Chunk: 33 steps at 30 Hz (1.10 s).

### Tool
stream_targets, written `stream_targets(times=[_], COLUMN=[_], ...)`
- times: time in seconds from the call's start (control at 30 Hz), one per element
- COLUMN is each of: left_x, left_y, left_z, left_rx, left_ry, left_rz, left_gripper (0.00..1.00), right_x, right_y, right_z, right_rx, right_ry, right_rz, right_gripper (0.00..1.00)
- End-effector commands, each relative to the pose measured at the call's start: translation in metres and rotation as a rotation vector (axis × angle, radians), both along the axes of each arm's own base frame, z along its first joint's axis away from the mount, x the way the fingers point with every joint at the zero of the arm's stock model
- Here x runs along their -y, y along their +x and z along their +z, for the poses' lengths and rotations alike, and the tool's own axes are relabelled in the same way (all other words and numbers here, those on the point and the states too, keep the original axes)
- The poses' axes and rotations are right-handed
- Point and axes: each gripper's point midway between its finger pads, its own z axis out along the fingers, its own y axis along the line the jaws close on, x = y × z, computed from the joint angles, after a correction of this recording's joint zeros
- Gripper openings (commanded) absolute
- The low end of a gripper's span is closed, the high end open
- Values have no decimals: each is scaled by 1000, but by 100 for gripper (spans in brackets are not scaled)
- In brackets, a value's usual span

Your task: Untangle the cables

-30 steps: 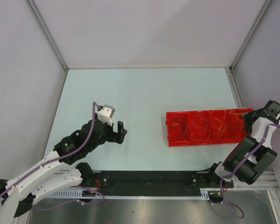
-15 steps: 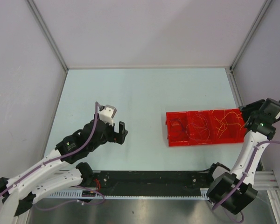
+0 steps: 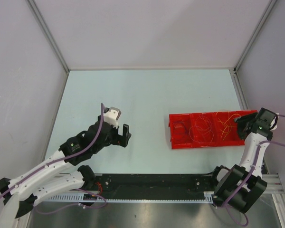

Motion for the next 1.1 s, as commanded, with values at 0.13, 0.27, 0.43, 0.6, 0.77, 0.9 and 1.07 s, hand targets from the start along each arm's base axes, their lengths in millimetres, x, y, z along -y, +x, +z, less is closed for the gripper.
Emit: stream_targets(times=[0.13, 0.27, 0.43, 0.6, 0.77, 0.9, 1.07], left_x=[-1, -3, -2, -1, -1, 0, 1], left_y=[2, 1, 1, 1, 1, 0, 1], left_z=[4, 5, 4, 1, -1, -2, -4], left_rx=[12, 17, 15, 8, 4, 1, -5], left_ry=[-1, -3, 6, 17, 24, 29, 41], left_rz=[23, 32, 31, 31, 29, 26, 26], left_gripper=[100, 100, 100, 100, 100, 100, 100], right_x=[10, 21, 33, 41, 68, 88, 106], right_y=[10, 21, 27, 22, 4, -3, -9], right_z=[-20, -32, -33, -18, -1, 11, 31], right_rx=[12, 21, 51, 105, 105, 90, 101], right_ry=[-7, 21, 24, 19, -59, -134, -227], right_rz=[-30, -35, -43, -54, -116, -155, -237], right_gripper=[58, 38, 10, 0, 0, 0, 0])
